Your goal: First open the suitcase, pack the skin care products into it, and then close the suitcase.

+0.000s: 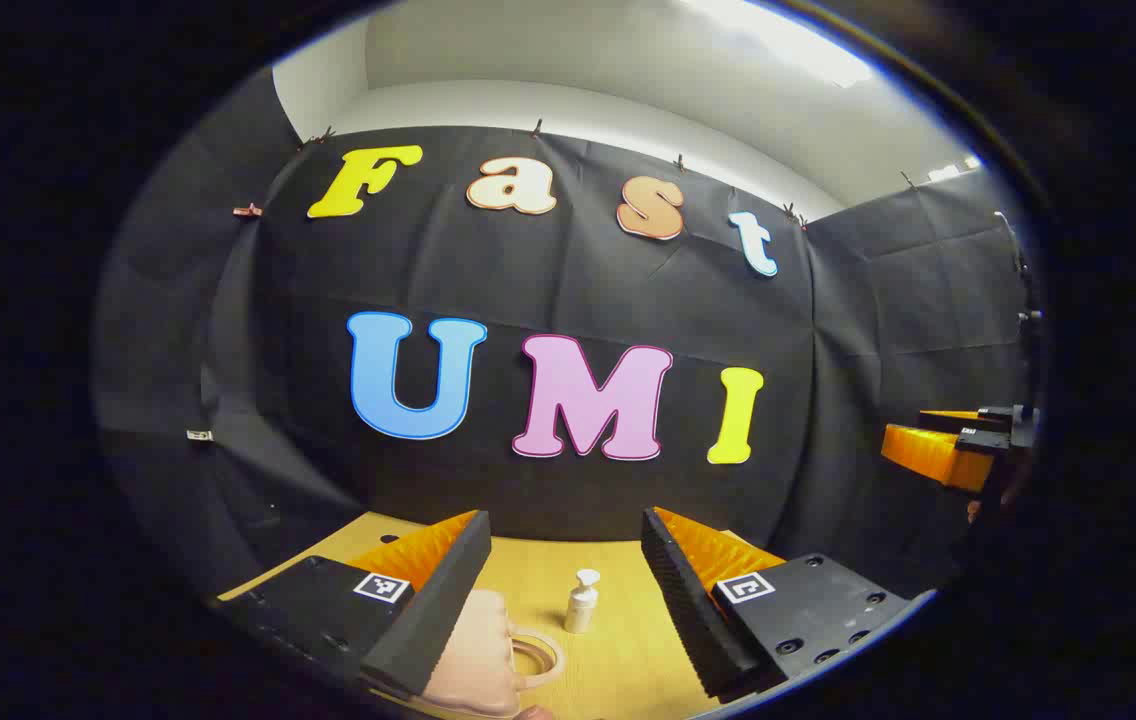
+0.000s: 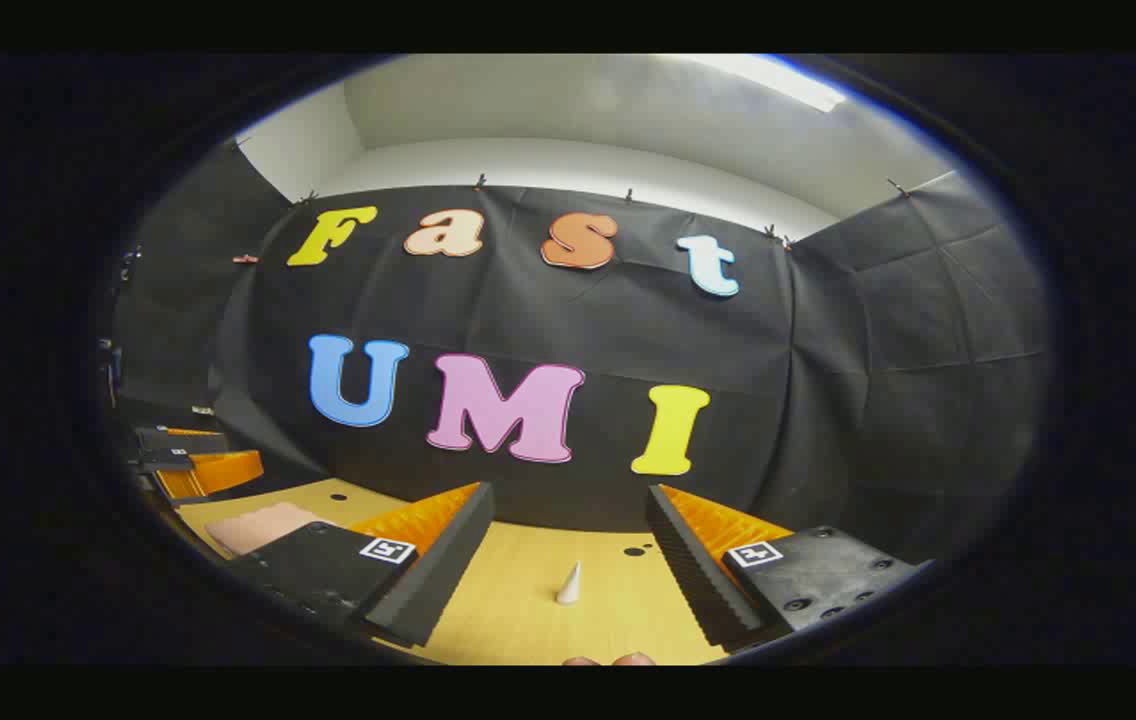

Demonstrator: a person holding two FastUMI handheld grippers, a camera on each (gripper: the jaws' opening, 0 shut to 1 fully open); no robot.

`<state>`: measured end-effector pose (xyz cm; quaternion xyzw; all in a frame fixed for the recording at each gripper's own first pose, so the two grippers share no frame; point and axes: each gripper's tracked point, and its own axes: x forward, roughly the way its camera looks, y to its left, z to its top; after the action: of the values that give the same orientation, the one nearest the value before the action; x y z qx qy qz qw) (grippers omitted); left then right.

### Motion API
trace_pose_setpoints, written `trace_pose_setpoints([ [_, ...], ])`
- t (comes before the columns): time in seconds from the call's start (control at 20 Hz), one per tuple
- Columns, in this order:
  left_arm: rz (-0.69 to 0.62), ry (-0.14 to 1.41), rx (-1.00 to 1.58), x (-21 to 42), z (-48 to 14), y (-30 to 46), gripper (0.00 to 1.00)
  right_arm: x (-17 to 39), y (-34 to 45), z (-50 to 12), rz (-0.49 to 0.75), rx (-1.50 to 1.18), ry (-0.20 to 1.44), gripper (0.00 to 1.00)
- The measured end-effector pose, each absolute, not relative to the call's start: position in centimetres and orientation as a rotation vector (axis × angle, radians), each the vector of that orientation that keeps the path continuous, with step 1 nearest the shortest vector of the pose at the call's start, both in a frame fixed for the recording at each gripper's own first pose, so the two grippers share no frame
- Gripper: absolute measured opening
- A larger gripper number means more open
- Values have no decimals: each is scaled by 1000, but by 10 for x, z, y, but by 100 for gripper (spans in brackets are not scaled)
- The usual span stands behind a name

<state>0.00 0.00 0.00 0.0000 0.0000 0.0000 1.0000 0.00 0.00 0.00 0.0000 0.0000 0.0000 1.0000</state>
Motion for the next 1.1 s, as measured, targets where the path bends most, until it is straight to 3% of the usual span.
trace_pose_setpoints([
  [0.5, -81, -42, -74, -3, 15, -11, 95, 0, 0, -3, 3, 44, 13, 97],
  [1.1, -52, 12, -9, -5, -8, 7, 96, 9, 23, -1, 49, 41, 5, 96],
])
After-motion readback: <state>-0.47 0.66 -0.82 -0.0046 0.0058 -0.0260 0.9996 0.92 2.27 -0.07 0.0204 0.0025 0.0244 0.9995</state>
